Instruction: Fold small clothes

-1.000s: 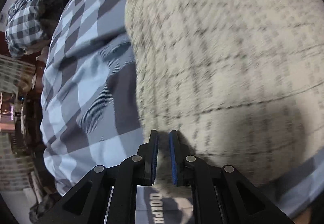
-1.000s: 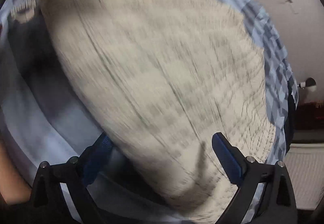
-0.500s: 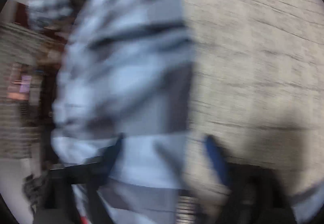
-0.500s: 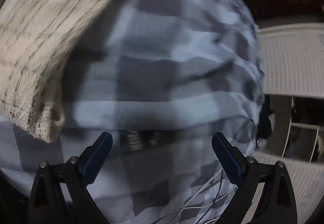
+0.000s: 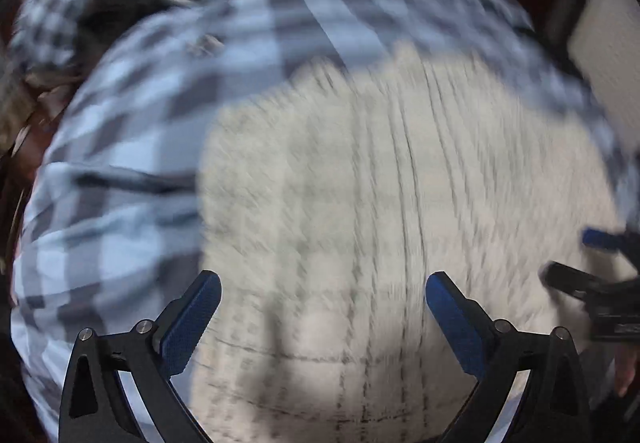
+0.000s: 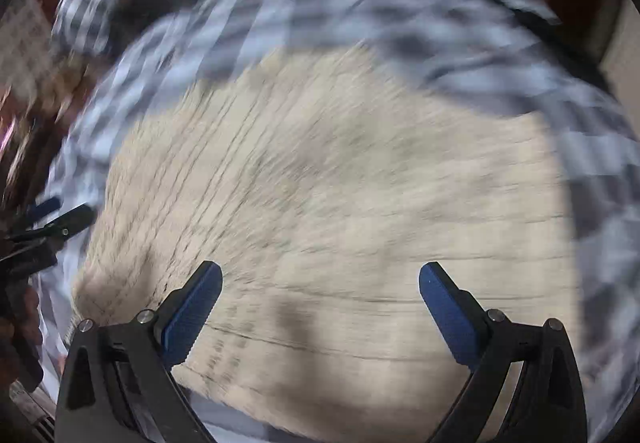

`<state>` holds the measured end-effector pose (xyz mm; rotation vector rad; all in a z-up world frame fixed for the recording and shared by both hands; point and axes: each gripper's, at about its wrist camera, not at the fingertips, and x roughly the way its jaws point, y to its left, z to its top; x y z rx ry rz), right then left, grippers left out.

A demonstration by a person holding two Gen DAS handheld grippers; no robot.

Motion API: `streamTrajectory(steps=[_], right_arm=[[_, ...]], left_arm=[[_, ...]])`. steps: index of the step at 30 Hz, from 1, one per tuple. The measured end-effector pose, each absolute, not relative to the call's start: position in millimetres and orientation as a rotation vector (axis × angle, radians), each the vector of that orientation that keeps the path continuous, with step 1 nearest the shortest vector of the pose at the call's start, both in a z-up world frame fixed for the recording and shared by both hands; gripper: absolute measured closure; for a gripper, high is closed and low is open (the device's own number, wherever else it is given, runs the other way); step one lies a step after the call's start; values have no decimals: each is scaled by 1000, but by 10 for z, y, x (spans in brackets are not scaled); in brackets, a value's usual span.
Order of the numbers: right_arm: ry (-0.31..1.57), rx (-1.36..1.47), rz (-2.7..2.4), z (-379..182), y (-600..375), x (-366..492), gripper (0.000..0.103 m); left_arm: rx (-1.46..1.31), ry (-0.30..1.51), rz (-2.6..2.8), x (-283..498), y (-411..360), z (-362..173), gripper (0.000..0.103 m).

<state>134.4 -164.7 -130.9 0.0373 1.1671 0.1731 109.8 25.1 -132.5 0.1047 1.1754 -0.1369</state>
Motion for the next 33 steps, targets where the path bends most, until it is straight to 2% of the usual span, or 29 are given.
streamTrajectory(steps=[3,7,9,10,11,13,15,17,19,22,26,30,33], right_arm=[[1303,-90,201,-1831,-1501,1401,6],[1242,-273,313,-1790,-1796,1198,6],[1216,-417,250,-1771,-2156,1095,5],[1237,-428,178,-1769,-2434,1095,1],[1262,-370,162,-1737,-2628,1126,1],[1342,-63,135,-1661,-3278,1151,1],[1374,49,-133,-1654,-3905,1081,1],[1353,109,-350,-1580,-4336,950,1],[1257,190,-414,-1374,-4517,829,1],[1076,244,-399,-1058,-4281,840,1],[978,135,-222,-983,-3309,1350,1],[953,-146,-64,-1175,-2469,1754,1],[940,-191,107,-1351,-1996,1877,1]], left_arm=[[256,1272,-104,1086,181,-1654,0],[19,1352,-85,1118,553,-1684,0],[-14,1373,-41,1117,649,-1664,0],[3,1377,-12,1111,678,-1640,0],[17,1378,18,1110,712,-1616,0],[15,1383,82,1136,867,-1563,0],[13,1382,194,1161,1020,-1487,0],[149,1328,404,1220,1174,-1352,0],[156,1181,450,1275,1249,-1075,0],[-87,1032,275,1364,1201,-778,0],[-283,1023,-48,1681,901,-839,0],[-230,1030,-147,1991,456,-1059,0],[2,1089,-125,2161,246,-1442,0]])
